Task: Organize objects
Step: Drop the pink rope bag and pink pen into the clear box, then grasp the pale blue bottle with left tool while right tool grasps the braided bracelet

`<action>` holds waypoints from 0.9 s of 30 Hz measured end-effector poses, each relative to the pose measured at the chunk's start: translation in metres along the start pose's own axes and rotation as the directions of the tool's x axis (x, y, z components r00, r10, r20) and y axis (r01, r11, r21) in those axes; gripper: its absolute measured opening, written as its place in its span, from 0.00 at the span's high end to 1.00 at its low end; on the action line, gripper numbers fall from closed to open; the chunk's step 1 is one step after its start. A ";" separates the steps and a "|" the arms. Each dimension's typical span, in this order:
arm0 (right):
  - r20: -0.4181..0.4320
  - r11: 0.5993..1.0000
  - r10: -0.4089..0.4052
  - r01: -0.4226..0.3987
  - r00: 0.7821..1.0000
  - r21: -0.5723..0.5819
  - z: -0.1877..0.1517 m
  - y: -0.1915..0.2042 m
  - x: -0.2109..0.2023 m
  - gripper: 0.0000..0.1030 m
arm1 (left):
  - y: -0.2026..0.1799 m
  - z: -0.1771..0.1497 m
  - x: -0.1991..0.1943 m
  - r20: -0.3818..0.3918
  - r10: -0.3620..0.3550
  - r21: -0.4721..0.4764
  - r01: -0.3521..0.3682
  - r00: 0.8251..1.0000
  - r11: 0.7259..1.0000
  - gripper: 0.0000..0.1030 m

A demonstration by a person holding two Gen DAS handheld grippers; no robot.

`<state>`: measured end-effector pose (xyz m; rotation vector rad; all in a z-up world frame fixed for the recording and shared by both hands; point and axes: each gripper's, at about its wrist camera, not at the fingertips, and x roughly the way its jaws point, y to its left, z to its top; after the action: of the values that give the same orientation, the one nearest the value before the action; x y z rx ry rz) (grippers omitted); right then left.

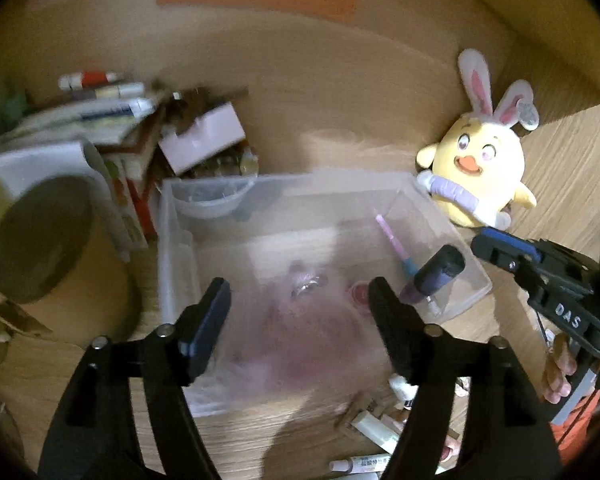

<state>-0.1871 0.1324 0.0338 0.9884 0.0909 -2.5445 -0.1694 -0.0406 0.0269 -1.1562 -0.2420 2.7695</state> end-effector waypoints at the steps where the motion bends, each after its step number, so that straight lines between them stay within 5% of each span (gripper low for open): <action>1: 0.009 1.000 0.001 -0.001 1.000 -0.005 -0.001 0.002 -0.005 0.78 | -0.002 0.000 -0.006 0.015 0.001 0.008 -0.001 1.000 1.000 0.27; 10: 0.056 0.999 0.023 -0.021 0.998 -0.030 -0.019 0.011 -0.039 0.50 | -0.030 -0.020 -0.047 0.091 0.040 0.109 -0.050 0.995 0.993 0.04; 15: 0.055 0.999 0.006 -0.003 0.998 -0.042 -0.038 0.011 -0.045 0.41 | -0.036 -0.051 -0.045 0.042 0.070 0.154 -0.075 0.997 0.985 0.04; 20: 0.020 0.999 -0.013 0.014 1.000 -0.049 -0.059 0.006 -0.043 0.32 | -0.028 -0.079 -0.034 -0.063 0.018 0.111 -0.011 0.998 0.994 0.04; 27: -0.085 1.000 -0.012 0.010 0.996 -0.024 -0.087 -0.004 -0.021 0.32 | -0.020 -0.114 -0.030 -0.129 0.060 0.105 -0.047 0.990 0.993 0.04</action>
<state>-0.1199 0.1614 -0.0174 1.0902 0.1500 -2.5051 -0.0657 -0.0155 -0.0274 -1.3313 -0.0566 2.7000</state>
